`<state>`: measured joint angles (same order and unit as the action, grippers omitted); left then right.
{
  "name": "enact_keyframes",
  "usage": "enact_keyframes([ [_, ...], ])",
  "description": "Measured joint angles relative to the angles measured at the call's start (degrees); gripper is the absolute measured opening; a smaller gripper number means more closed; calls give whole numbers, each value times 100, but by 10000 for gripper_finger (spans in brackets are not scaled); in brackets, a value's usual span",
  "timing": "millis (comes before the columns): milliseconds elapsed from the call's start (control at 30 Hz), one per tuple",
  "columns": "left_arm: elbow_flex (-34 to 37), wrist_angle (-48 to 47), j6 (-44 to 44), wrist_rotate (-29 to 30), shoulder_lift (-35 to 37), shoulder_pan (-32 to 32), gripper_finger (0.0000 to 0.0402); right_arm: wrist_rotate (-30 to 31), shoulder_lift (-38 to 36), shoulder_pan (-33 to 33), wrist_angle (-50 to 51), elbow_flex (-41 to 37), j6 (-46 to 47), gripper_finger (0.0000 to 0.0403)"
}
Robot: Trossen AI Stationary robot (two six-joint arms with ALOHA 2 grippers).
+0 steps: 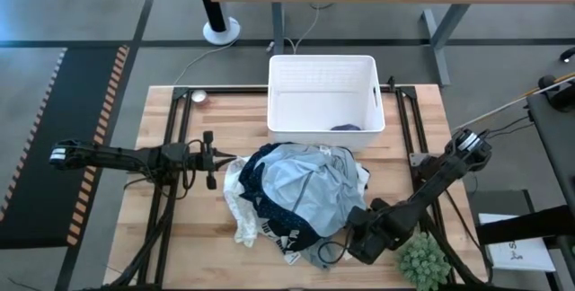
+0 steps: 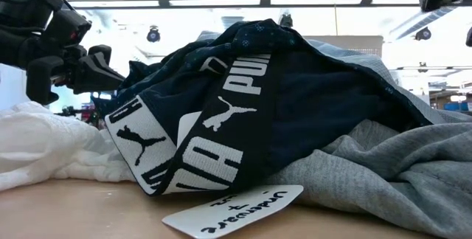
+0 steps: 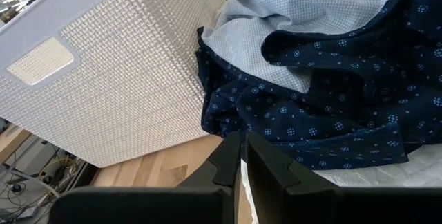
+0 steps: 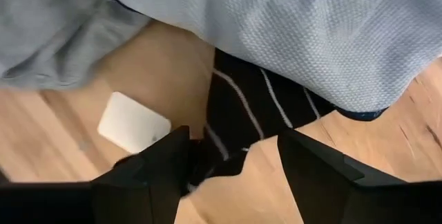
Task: Sort clothes
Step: Put the black sock into the white laundry bin
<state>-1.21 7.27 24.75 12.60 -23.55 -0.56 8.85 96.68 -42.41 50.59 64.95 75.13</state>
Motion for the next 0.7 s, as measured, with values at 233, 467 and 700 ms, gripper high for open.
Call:
enact_keyframes([
  [233,0,0,0,-2,0,0,11,-39,101,5,-17,-22,-462,170],
  [467,0,2,0,-2,0,2,11,-13,99,-123,-42,329,-1187,18],
  [700,0,0,0,-2,0,2,11,-19,54,-265,172,927,-1641,9],
])
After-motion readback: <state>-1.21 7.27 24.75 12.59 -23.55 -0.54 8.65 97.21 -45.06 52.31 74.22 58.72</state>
